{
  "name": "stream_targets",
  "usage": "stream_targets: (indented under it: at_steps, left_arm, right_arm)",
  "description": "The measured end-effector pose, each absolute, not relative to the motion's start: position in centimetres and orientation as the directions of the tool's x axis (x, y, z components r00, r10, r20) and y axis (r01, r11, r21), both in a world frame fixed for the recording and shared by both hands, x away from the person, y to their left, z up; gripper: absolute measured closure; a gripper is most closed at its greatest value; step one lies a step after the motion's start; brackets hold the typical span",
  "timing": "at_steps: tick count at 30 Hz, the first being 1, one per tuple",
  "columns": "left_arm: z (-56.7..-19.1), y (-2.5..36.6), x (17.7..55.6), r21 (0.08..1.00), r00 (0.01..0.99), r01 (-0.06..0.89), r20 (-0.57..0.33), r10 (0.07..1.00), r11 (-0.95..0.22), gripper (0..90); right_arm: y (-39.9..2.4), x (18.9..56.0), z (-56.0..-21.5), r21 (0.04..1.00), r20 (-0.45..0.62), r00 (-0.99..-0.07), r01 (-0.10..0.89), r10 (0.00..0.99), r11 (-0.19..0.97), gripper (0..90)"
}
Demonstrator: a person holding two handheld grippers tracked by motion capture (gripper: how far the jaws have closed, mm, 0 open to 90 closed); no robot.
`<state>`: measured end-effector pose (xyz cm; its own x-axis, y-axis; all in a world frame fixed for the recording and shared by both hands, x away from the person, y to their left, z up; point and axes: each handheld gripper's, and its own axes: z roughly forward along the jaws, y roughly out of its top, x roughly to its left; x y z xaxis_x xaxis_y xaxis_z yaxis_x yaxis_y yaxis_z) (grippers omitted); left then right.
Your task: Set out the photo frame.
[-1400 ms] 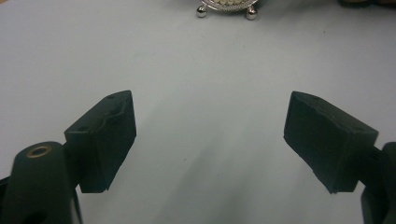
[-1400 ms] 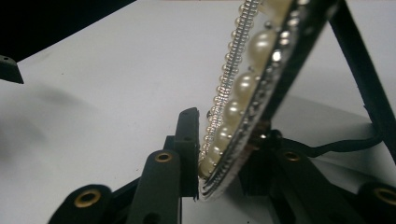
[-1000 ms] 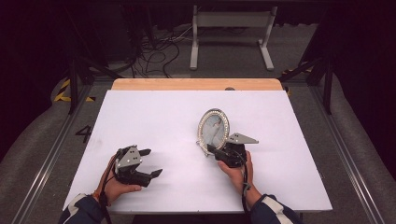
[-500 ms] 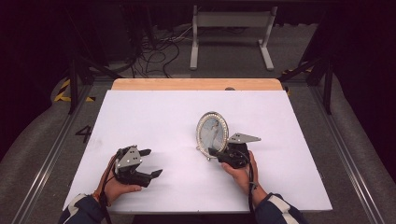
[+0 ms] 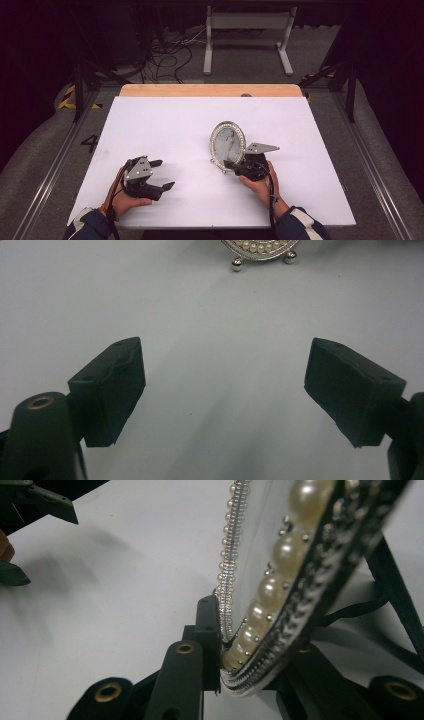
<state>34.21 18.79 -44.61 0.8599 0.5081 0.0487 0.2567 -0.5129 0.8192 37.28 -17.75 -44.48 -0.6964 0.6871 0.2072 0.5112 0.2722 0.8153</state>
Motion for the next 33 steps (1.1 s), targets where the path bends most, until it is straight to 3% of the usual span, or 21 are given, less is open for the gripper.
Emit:
stream_targets:
  at_steps: [8,13,19,33]
  left_arm:
    - [-44.4,17.0,36.3,0.83,0.868,0.261,0.023,0.496,-0.493,17.3]
    - [-44.0,14.2,39.0,0.843,0.875,0.269,-0.012,0.484,-0.465,17.3]
    - [-44.0,10.6,41.6,0.84,0.899,0.259,-0.029,0.437,-0.476,17.3]
    - [-44.6,7.7,44.0,0.846,0.898,0.275,-0.056,0.436,-0.457,18.0]
  right_arm:
    - [-17.8,37.3,-44.7,0.826,0.214,-0.676,0.511,0.705,0.24,70.9]
    - [-17.5,37.3,-45.0,0.828,0.211,-0.692,0.502,0.691,0.25,77.7]
    - [-17.6,37.5,-44.9,0.823,0.212,-0.705,0.502,0.677,0.265,78.5]
    - [-18.2,38.9,-44.6,0.801,0.234,-0.77,0.499,0.594,0.331,78.9]
